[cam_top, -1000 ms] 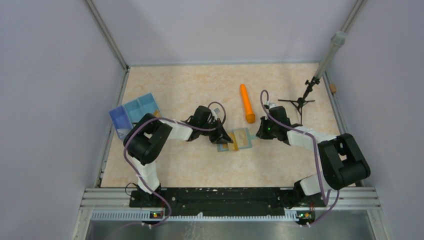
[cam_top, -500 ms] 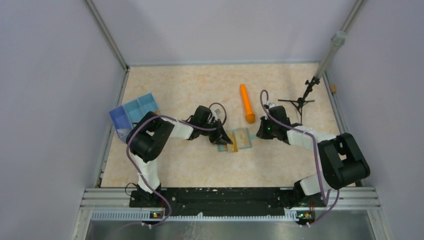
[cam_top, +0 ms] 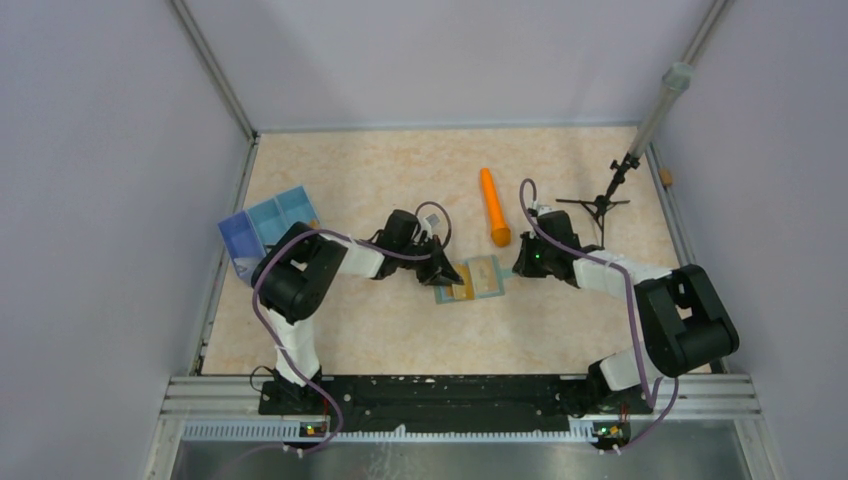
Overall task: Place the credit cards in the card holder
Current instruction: Insert the credit card into the card holder.
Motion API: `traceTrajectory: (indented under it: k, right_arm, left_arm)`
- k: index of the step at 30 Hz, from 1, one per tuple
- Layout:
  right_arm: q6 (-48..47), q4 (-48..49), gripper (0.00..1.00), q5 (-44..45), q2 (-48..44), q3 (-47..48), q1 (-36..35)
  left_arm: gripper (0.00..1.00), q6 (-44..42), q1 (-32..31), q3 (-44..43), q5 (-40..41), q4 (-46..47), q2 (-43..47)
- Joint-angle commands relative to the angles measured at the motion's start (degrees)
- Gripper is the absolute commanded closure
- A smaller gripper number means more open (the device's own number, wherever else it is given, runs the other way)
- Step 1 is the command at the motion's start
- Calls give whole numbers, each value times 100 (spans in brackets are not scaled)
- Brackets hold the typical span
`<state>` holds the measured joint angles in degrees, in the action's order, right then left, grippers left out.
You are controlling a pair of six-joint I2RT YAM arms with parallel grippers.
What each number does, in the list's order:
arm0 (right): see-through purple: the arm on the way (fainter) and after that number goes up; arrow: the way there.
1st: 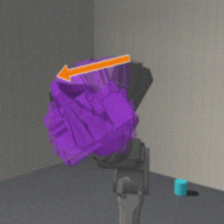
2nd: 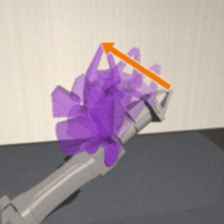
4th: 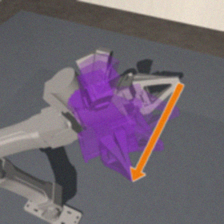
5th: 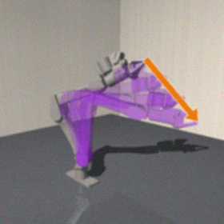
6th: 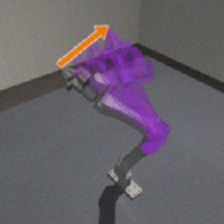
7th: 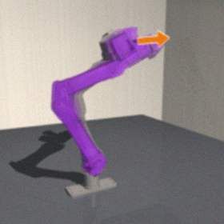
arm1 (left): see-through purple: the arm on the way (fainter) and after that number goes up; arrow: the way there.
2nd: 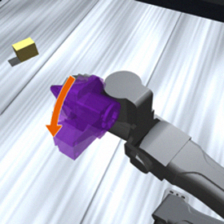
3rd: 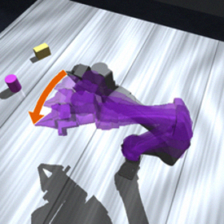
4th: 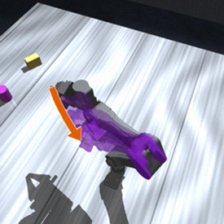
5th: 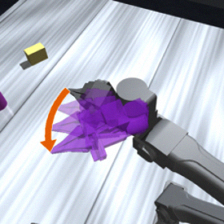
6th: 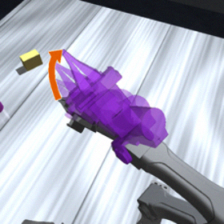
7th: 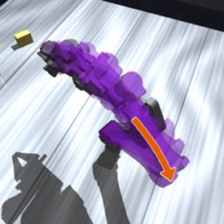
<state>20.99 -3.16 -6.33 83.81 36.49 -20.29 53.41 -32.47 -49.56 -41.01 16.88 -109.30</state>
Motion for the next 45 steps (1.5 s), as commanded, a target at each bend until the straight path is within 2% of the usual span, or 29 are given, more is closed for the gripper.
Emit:
traceTrajectory:
  k: [1, 11, 15, 45]
  right_arm:
    - [-120, -53, 100, 97, 76, 222, 51]
    - [-132, -87, 100, 75, 151, 242, 55]
    - [-133, -112, 100, 77, 168, 258, 46]
    - [-166, -259, 100, 176, 204, 297, 47]
  left_arm:
    - [100, -90, 61, 129, -159, 505, 121]
    - [100, -304, 65, 79, -500, 435, 138]
    - [100, -109, 51, 85, -684, 702, -6]
    - [100, 319, 112, -3, -617, 878, -566]
